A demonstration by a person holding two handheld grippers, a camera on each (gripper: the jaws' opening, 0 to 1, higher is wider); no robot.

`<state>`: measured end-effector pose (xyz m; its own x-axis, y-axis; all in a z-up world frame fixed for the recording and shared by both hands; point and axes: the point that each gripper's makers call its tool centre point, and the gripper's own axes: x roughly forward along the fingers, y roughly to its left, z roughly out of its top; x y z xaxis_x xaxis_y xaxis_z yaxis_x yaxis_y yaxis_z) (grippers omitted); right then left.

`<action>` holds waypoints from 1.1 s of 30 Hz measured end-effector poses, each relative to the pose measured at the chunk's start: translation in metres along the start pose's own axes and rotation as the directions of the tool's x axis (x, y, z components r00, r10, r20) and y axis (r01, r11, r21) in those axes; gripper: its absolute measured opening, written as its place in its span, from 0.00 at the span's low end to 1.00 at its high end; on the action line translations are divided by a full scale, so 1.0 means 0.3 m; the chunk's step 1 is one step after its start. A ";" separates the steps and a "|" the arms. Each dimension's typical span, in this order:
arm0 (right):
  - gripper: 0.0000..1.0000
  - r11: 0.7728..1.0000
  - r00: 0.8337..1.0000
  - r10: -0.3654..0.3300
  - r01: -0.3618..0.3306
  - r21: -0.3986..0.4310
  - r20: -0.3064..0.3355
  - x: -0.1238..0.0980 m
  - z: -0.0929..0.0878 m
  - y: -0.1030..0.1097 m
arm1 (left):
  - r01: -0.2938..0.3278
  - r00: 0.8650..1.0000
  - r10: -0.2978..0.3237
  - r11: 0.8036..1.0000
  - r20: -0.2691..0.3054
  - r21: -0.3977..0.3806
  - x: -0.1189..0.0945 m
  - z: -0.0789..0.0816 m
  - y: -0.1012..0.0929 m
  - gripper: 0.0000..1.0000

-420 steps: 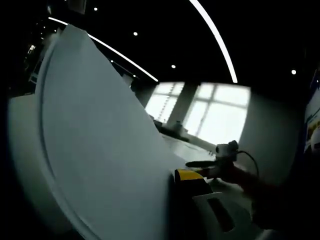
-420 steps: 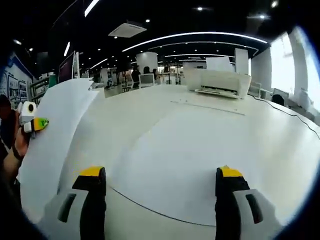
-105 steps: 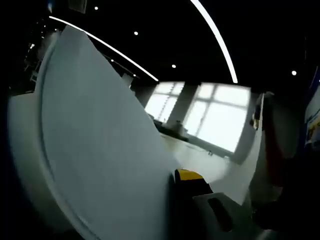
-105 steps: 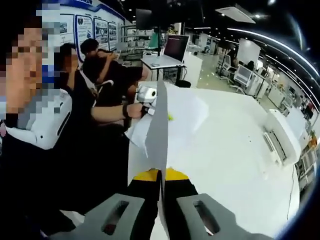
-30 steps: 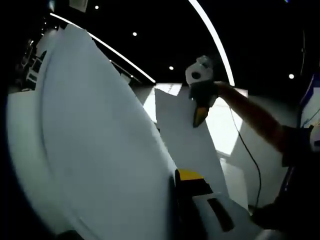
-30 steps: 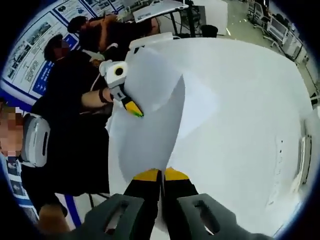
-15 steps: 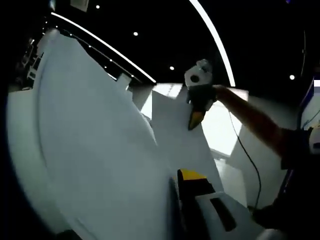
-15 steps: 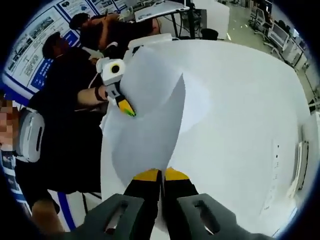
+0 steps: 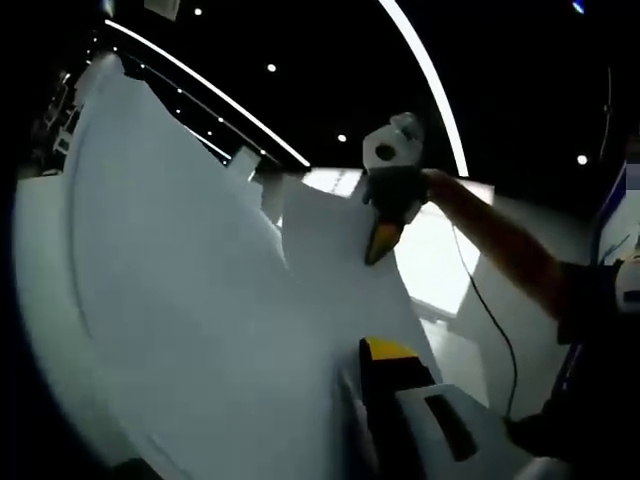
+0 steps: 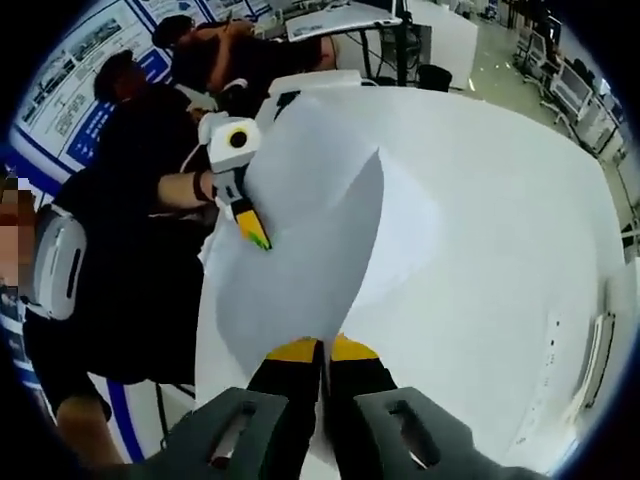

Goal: Organize the stack of printing papers by aligning and flattening the scattered papers on the table

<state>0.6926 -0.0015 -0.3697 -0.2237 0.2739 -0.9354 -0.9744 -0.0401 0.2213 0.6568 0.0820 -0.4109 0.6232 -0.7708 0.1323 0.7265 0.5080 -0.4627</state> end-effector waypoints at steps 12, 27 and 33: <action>0.00 0.995 1.000 0.005 -0.006 -0.097 -0.008 0.048 0.086 0.020 | 0.010 1.000 -0.010 1.000 -0.002 0.003 0.002 0.000 -0.002 0.20; 0.00 0.988 1.000 0.009 -0.008 -0.153 0.004 0.080 0.165 0.029 | 0.020 1.000 -0.020 1.000 -0.002 0.001 0.003 0.004 -0.004 0.21; 0.00 0.984 1.000 0.014 -0.014 -0.177 -0.004 0.097 0.199 0.045 | 0.028 1.000 -0.028 1.000 0.004 0.000 0.002 0.008 -0.010 0.24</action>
<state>0.6742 0.0631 -0.3775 -0.2371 0.2691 -0.9335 -0.9598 -0.2136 0.1822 0.6556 0.0808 -0.4074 0.6037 -0.7832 0.1487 0.7437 0.4860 -0.4591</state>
